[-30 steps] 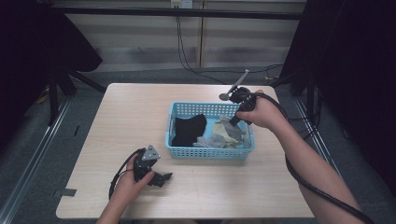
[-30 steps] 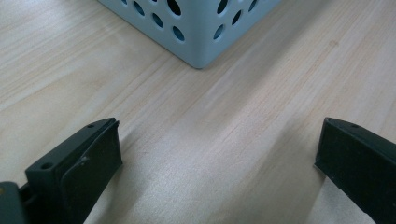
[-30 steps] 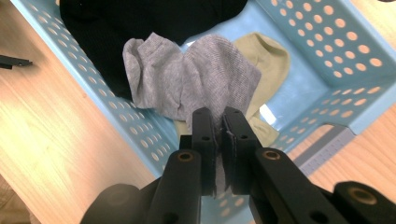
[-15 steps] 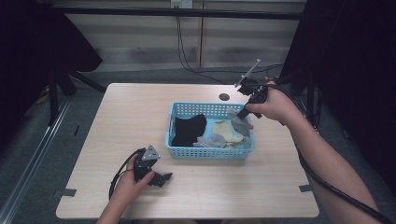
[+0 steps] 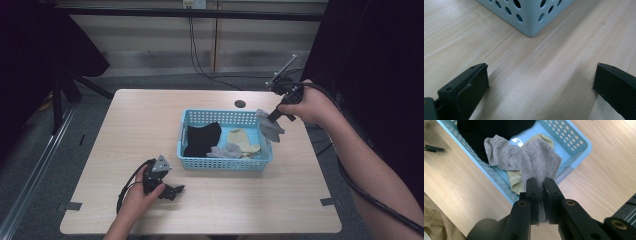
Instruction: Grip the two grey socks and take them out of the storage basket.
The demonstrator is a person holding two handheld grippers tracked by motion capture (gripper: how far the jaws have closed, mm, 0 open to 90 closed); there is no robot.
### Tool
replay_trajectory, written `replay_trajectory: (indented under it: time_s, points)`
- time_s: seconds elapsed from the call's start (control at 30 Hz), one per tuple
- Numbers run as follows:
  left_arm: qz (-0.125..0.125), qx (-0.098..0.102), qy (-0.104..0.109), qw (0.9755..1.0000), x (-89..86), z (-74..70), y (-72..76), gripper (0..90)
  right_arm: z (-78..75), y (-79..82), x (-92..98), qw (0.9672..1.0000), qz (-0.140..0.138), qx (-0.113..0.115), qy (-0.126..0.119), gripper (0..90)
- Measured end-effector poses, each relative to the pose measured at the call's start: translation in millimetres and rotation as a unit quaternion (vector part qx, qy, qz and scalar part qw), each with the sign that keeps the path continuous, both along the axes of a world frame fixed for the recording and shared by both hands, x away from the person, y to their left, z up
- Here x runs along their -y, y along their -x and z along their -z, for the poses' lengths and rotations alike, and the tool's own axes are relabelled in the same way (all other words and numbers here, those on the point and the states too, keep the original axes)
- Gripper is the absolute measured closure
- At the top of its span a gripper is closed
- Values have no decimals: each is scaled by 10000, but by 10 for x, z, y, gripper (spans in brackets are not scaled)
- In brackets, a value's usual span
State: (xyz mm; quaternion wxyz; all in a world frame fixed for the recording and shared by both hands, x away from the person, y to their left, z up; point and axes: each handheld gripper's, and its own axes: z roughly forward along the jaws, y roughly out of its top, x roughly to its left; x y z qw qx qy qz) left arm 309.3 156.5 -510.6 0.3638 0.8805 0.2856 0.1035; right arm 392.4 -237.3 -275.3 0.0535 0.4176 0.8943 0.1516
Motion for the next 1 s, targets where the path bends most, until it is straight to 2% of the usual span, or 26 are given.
replay_trajectory:
  time_s: [0.23, 0.47, 1.0]
  points:
    - [3, 20, -13, 10000, -1, -1, -1, 0, -9, 26, 215, 9998, 186, 2, -9, 832]
    - [2, 18, -13, 10000, -1, -1, -1, 0, 110, 43, 390, 9995, 317, -48, 11, 829]
    - [-7, 33, -12, 10000, -1, 0, 0, 0, 694, 50, 692, 9980, 500, -376, 42, 816]
